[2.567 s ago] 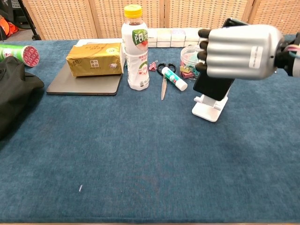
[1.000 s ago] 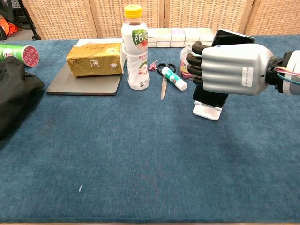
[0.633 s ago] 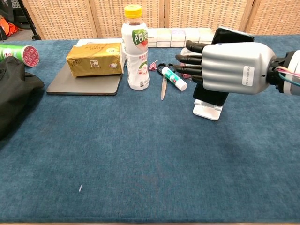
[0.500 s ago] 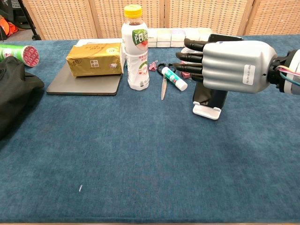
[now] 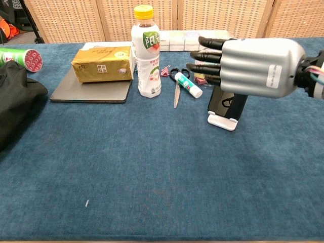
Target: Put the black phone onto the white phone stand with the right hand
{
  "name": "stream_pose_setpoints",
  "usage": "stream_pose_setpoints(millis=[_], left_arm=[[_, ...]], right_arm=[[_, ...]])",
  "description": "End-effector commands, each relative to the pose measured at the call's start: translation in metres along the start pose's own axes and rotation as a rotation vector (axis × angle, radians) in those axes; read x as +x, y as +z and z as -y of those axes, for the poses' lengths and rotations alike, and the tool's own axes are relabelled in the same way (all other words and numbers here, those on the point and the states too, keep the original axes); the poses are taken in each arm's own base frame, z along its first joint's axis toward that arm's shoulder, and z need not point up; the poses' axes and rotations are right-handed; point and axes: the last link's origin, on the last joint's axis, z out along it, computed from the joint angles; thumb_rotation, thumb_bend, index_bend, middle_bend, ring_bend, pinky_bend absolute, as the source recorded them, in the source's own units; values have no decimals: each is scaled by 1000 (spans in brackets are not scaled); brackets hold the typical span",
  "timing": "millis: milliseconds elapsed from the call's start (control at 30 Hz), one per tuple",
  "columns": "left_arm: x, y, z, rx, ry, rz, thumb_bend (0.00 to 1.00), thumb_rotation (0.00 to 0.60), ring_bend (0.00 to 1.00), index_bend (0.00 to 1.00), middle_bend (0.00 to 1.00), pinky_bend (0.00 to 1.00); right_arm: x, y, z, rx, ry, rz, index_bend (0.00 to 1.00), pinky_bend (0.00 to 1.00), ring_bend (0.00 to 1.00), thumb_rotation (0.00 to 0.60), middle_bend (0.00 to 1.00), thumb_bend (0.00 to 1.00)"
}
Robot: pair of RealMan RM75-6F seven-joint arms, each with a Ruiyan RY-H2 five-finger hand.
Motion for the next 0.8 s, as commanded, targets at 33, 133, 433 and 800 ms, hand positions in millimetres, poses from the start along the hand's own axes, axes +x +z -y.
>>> stream_pose_setpoints(millis=[33, 133, 433, 800], left_arm=[[0, 0, 0, 0, -1, -1, 0, 600, 0, 0, 0, 0], [1, -1, 0, -2, -4, -2, 0, 600, 0, 0, 0, 0], [2, -4, -1, -15, -8, -6, 0, 600, 0, 0, 0, 0], [4, -5, 0, -19, 3, -23, 0, 600, 0, 0, 0, 0]], right_arm=[[2, -9, -17, -54, 53, -11, 169, 77, 0, 600, 0, 56], [1, -17, -35, -98, 115, -47, 169, 77, 0, 600, 0, 5], [-56, -41, -88, -217, 404, -220, 76, 77, 0, 600, 0, 0], [-138, -106, -77, -515, 983, -30, 8, 26, 0, 600, 0, 0]])
